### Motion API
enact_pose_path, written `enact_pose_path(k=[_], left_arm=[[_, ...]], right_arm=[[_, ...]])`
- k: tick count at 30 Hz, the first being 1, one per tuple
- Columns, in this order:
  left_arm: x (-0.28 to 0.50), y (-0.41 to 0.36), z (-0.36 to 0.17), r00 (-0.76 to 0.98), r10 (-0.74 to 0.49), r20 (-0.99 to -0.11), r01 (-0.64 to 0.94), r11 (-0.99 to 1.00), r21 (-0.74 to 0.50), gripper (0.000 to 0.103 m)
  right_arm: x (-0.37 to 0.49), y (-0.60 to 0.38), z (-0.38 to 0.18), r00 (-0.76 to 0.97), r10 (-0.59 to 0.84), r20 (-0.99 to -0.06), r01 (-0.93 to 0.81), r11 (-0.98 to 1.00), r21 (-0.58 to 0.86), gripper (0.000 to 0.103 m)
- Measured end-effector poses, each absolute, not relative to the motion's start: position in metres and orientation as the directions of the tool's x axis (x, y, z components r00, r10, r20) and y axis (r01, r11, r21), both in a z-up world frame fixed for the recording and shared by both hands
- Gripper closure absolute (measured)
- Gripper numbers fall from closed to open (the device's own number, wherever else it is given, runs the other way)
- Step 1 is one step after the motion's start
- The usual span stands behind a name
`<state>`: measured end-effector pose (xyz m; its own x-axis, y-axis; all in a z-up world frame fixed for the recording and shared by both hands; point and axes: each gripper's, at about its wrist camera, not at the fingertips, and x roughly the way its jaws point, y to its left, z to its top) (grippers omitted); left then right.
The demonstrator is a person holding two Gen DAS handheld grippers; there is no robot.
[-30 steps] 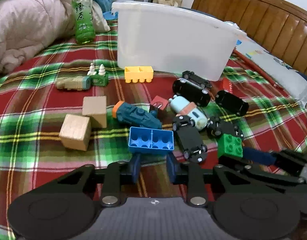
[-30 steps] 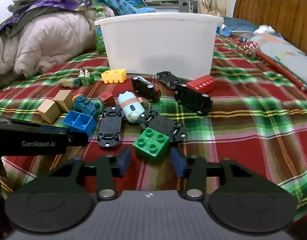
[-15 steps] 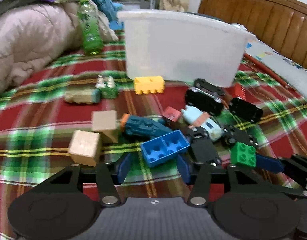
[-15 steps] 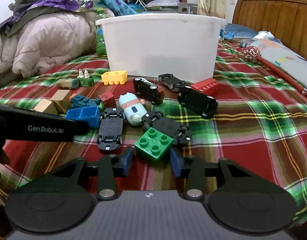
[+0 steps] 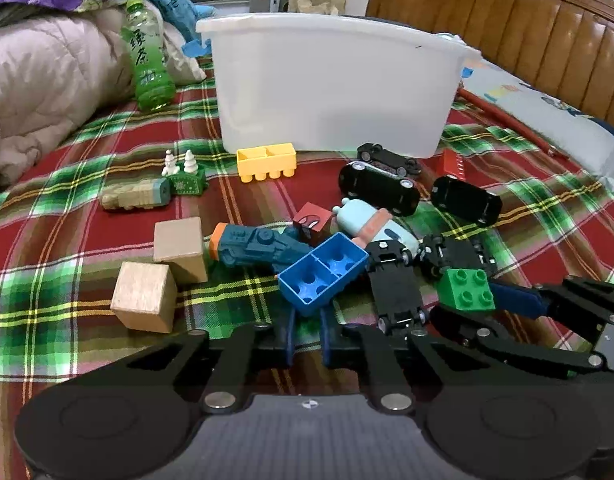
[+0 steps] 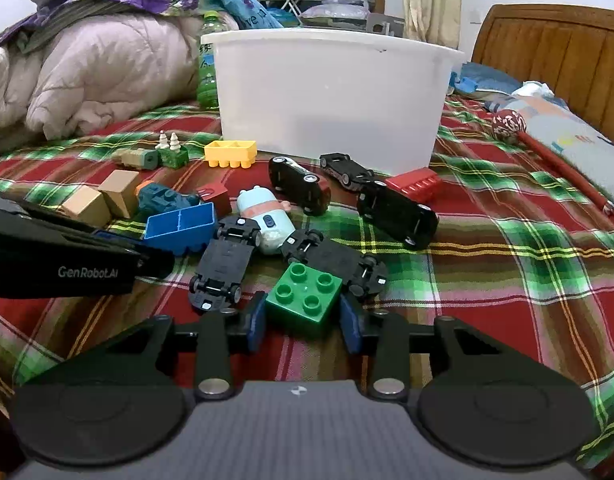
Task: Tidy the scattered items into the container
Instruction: 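Grasp the blue brick with the left gripper while the right gripper grasps the green brick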
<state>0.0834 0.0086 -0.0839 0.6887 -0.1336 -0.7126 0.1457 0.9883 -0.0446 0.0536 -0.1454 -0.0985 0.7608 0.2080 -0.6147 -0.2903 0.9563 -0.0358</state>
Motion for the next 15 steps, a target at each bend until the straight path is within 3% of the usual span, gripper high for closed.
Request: enact_pose_path(k=[3,5,7,11,15], left_arm=[[0.088,0.014,-0.083,0.701,-0.111,-0.705,0.114,0.993,-0.043,0.069],[0.091,0.015,-0.083,0.712,-0.096,-0.696,0.112,0.993,-0.023,0.049],[0.092,0.013,-0.082,0.733,-0.072,-0.676,0.121,0.992,0.026,0.041],[0.091,0.007,-0.078,0.767,-0.119,-0.631,0.215,0.974,0.077,0.033],[0.100,0.001,-0.077,0.742,-0.216,-0.635,0.300,0.954,0.026,0.033]], right_arm=[[0.054,-0.146,-0.099,0.760,0.202,-0.618,-0.285,0.958,-0.038,0.061],[0.054,-0.146,-0.099,0.760,0.201,-0.618,-0.284,0.958,-0.038,0.061],[0.054,-0.146,-0.099,0.760,0.201,-0.619,-0.283,0.958,-0.037,0.061],[0.055,-0.147,-0.101,0.758,0.206,-0.618,-0.280,0.960,-0.024,0.060],[0.055,-0.148,-0.100,0.757,0.208,-0.619,-0.280,0.960,-0.019,0.060]])
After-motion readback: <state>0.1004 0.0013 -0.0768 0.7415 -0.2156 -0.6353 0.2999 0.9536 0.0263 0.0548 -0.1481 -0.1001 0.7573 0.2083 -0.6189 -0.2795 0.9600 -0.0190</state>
